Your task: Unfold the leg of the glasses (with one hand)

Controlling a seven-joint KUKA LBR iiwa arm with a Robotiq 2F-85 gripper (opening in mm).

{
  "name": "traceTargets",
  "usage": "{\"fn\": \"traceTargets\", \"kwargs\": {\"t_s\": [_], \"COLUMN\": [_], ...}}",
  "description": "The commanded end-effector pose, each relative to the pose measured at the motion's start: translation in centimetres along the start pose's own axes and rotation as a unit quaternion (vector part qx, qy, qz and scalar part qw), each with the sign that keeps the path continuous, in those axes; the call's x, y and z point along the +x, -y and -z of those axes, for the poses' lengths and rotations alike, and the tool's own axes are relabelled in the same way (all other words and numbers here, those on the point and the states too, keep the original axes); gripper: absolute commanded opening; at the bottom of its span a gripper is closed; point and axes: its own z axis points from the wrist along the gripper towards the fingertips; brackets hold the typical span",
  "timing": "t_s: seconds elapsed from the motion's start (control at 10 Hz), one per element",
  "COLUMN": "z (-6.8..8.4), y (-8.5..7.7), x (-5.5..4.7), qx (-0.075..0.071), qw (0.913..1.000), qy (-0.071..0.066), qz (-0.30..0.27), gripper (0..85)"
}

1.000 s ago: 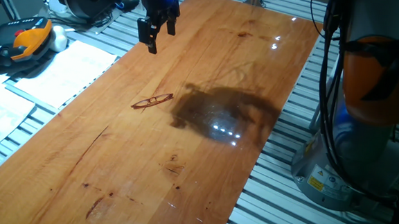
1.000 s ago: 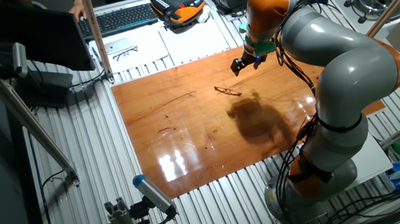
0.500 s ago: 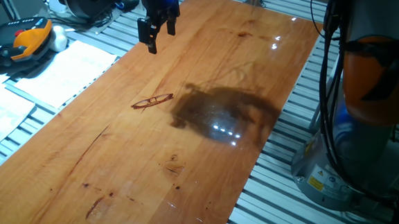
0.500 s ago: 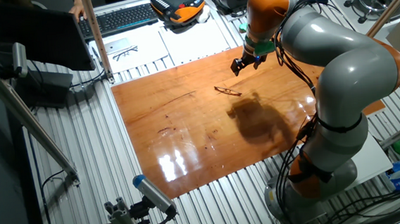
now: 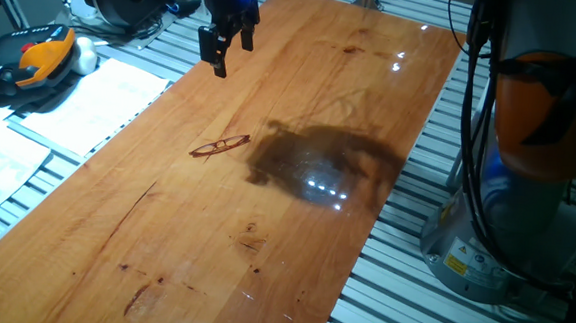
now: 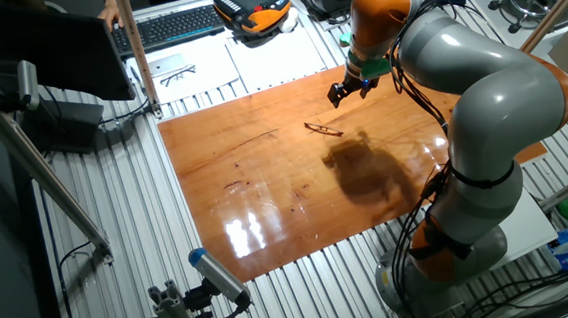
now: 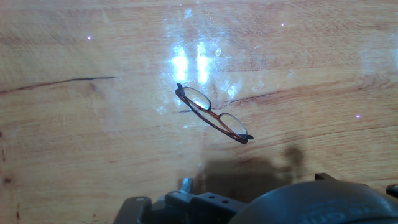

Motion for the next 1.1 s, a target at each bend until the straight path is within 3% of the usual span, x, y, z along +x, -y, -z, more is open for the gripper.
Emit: {"fn": "traceTargets", "kwargs": {"t_s": [0.0, 0.4, 1.0], "z": [0.0, 0.3, -1.3], "y": [0.0, -0.1, -0.6], "x": [0.0, -0.2, -1.4], "qx": [0.052, 0.055, 0.054], "qw": [0.9981, 0.9980, 0.9979], "qy": [0.016, 0.013, -0.004], "qz": [0.028, 0.029, 0.035], "gripper": [0.0, 0.0, 0.0]}}
